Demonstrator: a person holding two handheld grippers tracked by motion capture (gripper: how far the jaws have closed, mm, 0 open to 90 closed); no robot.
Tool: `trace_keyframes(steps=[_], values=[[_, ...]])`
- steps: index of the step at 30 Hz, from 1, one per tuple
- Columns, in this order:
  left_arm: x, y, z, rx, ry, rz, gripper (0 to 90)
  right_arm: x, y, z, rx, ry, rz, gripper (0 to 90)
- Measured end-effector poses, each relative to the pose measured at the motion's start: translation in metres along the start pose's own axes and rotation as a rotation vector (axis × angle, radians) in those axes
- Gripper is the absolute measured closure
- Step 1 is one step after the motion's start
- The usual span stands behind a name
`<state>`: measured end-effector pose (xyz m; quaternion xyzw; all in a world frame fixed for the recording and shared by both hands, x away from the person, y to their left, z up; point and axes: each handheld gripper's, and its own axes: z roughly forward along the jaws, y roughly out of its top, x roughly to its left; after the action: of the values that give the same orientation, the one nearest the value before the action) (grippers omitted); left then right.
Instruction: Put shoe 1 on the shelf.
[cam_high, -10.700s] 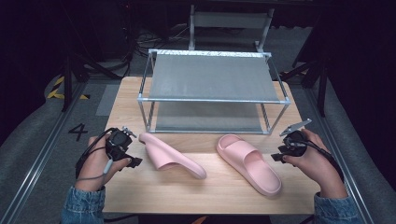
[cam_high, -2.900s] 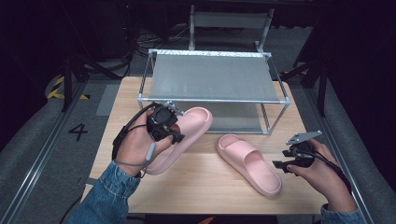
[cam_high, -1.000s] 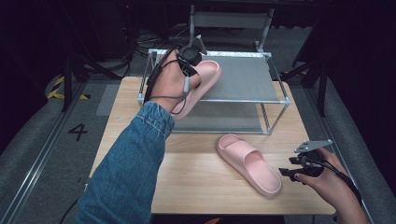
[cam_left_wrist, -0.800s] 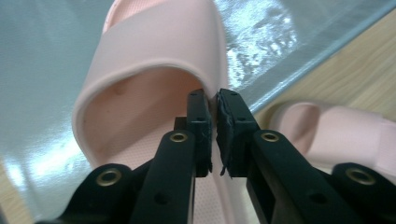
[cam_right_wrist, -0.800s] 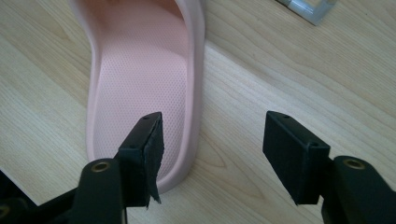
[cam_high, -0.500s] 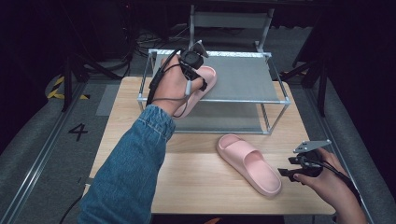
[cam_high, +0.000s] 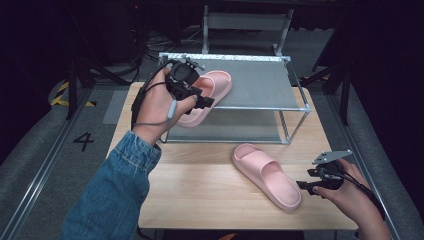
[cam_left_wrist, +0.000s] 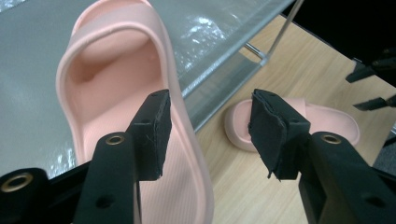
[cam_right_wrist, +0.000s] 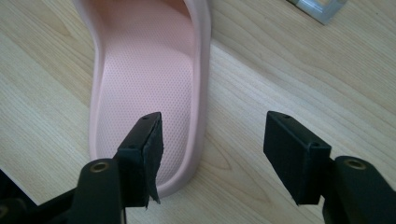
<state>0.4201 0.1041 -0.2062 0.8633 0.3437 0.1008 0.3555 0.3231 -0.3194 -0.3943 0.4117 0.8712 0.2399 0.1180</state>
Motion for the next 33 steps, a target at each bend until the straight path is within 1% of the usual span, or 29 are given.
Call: trace_keyframes(steps=[3, 4, 5, 7, 11, 14, 15, 16, 17, 18, 19, 20, 21, 22, 24, 27, 28, 33], values=[[0.001, -0.012, -0.010, -0.022, -0.018, 0.002, 53.8, 0.000, 0.000, 0.000, -0.005, -0.002, 0.002, 39.0], [0.002, -0.016, -0.013, -0.024, -0.028, 0.009, 56.3, 0.000, 0.000, 0.000, -0.007, -0.003, 0.000, 39.0], [0.003, -0.021, -0.016, -0.036, -0.040, 0.008, 60.3, 0.000, -0.001, 0.000, -0.007, -0.003, 0.002, 38.9], [0.005, -0.031, -0.021, -0.044, -0.064, 0.012, 64.4, 0.000, -0.001, 0.000, -0.003, -0.003, 0.008, 38.9], [0.010, -0.047, -0.026, -0.059, -0.079, 0.015, 69.1, 0.000, -0.001, 0.001, 0.005, -0.001, 0.002, 38.9], [0.017, -0.062, -0.028, -0.075, -0.079, 0.003, 71.8, 0.001, 0.000, 0.002, -0.001, 0.002, 0.002, 38.8], [0.020, -0.069, -0.028, -0.084, -0.086, -0.015, 73.0, 0.001, 0.000, 0.002, 0.000, 0.001, 0.002, 38.9], [0.023, -0.074, -0.028, -0.087, -0.086, -0.023, 74.4, 0.001, 0.000, 0.002, 0.006, 0.002, 0.001, 38.9], [0.023, -0.074, -0.028, -0.087, -0.086, -0.023, 76.3, 0.001, 0.000, 0.002, 0.006, 0.002, 0.001, 38.9], [0.027, -0.080, -0.028, -0.088, -0.084, -0.037, 76.3, 0.001, 0.000, 0.002, 0.005, -0.001, 0.001, 38.9], [0.030, -0.084, -0.027, -0.094, -0.087, -0.043, 78.3, 0.000, -0.001, 0.003, 0.006, -0.001, 0.000, 38.9], [0.035, -0.092, -0.027, -0.094, -0.092, -0.064, 82.0, 0.001, 0.000, 0.003, 0.011, -0.003, 0.002, 38.8], [0.035, -0.092, -0.027, -0.094, -0.092, -0.064, 83.5, 0.001, 0.000, 0.003, 0.011, -0.003, 0.002, 38.8], [0.038, -0.097, -0.026, -0.087, -0.098, -0.080, 83.5, 0.001, 0.000, 0.003, 0.011, -0.002, 0.001, 38.8], [0.041, -0.104, -0.023, -0.065, -0.097, -0.105, 87.7, 0.001, 0.000, 0.003, 0.009, -0.002, 0.001, 38.8], [0.042, -0.112, -0.018, -0.048, -0.099, -0.108, 89.9, 0.001, 0.000, 0.005, 0.014, -0.002, 0.002, 38.7], [0.043, -0.113, -0.016, -0.050, -0.099, -0.102, 89.9, 0.001, 0.000, 0.005, 0.016, 0.000, 0.003, 38.7], [0.043, -0.112, -0.011, -0.067, -0.105, -0.104, 88.9, 0.003, 0.001, 0.008, 0.023, 0.006, -0.010, 38.2]])
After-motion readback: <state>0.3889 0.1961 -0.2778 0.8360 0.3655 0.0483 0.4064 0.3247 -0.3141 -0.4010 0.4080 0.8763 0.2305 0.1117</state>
